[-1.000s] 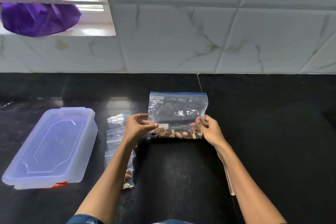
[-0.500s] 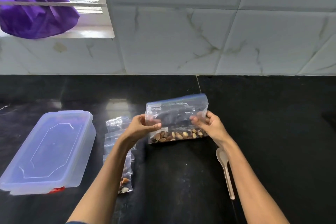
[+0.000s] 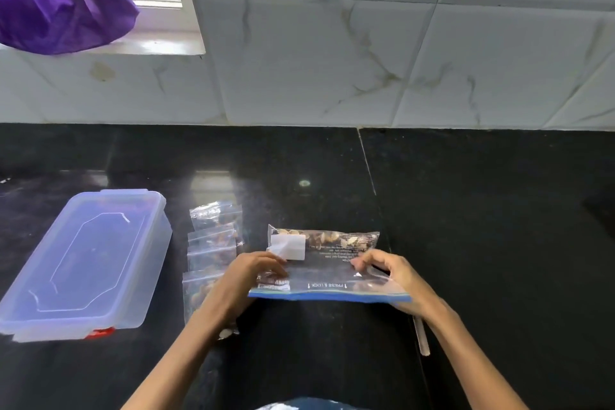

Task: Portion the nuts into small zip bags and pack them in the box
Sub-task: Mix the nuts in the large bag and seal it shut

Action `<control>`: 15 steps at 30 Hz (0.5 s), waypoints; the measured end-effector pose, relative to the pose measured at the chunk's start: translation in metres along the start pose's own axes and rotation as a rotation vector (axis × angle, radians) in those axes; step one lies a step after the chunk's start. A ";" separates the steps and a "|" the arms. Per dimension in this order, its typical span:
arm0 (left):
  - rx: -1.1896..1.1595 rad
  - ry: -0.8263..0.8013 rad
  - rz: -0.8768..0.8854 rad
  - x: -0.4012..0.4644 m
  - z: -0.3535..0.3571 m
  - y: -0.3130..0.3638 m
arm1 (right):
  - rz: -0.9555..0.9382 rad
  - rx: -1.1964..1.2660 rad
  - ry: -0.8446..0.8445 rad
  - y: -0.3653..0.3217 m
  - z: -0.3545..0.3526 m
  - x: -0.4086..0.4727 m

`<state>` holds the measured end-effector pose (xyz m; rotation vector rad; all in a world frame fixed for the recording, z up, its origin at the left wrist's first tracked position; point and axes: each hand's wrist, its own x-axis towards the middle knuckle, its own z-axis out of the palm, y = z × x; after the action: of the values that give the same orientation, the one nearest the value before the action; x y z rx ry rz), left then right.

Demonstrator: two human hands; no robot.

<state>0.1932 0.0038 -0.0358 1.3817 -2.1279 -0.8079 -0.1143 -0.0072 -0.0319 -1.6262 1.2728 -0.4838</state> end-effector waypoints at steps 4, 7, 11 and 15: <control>0.201 -0.033 0.134 0.014 -0.010 -0.001 | -0.113 -0.236 0.093 -0.012 -0.008 0.007; 0.119 -0.089 -0.049 0.028 -0.018 0.008 | -0.165 -0.373 0.134 -0.017 -0.014 0.021; 0.016 -0.014 -0.168 0.050 -0.027 0.012 | -0.030 -0.139 0.145 -0.032 -0.021 0.033; 0.011 0.100 -0.232 0.076 -0.024 0.006 | 0.064 0.007 0.340 -0.037 -0.021 0.052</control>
<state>0.1764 -0.0695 -0.0088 1.6608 -1.9232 -0.7956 -0.0926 -0.0637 -0.0038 -1.5344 1.5653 -0.7466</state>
